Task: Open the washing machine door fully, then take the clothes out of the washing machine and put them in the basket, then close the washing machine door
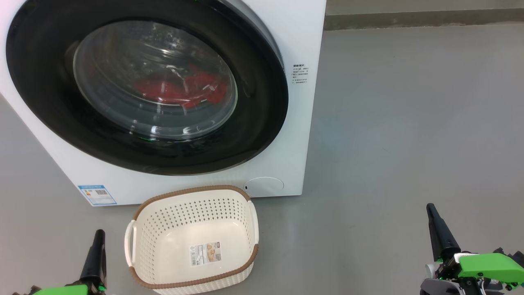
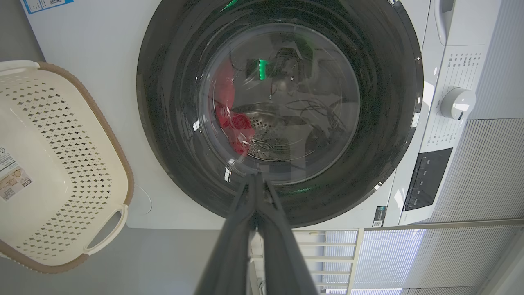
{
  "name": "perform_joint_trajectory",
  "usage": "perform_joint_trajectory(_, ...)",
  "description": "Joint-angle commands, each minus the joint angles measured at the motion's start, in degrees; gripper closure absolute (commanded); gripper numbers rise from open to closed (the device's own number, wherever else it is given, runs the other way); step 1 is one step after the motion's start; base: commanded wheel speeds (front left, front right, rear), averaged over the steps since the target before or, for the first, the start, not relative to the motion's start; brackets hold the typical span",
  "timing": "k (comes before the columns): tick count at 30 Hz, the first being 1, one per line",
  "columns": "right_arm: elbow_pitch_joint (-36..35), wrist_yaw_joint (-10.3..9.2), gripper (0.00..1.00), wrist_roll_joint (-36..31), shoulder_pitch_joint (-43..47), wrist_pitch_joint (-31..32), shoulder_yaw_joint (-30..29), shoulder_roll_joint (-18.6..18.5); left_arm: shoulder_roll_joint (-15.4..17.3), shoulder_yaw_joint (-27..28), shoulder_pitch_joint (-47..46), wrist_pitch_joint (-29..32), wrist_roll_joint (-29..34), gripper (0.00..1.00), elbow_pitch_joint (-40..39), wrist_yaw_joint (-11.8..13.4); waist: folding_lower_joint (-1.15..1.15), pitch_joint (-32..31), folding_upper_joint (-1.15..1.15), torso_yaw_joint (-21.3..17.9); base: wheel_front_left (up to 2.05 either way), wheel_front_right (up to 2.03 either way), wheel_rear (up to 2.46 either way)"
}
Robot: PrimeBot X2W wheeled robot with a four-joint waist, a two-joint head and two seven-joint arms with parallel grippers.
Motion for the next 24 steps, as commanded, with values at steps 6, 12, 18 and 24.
perform_joint_trajectory(6,-1.73,0.09,1.00,0.25,-0.62,0.42,1.41,-0.51,0.92,1.84,-2.22,0.40,0.22,1.00,-1.10,-0.18,0.00,0.00,0.00,0.00,0.00,0.00,0.00)
perform_joint_trajectory(12,-1.73,0.09,1.00,0.25,-0.62,0.42,1.41,-0.51,0.92,1.84,-2.22,0.40,0.22,1.00,-1.10,-0.18,0.00,0.00,0.00,0.00,0.00,0.00,0.00)
perform_joint_trajectory(18,-1.73,0.09,1.00,0.25,-0.62,0.42,1.41,-0.51,0.92,1.84,-2.22,0.40,0.22,1.00,-1.10,-0.18,0.00,0.00,0.00,0.00,0.00,0.00,0.00)
perform_joint_trajectory(24,2.17,0.00,0.00,0.00,0.62,-0.11,0.01,0.53,-0.67,-0.29,1.22,-0.05,-0.01,0.00,1.84,0.01,0.00,0.01,0.00,0.00,0.00,0.00,0.00)
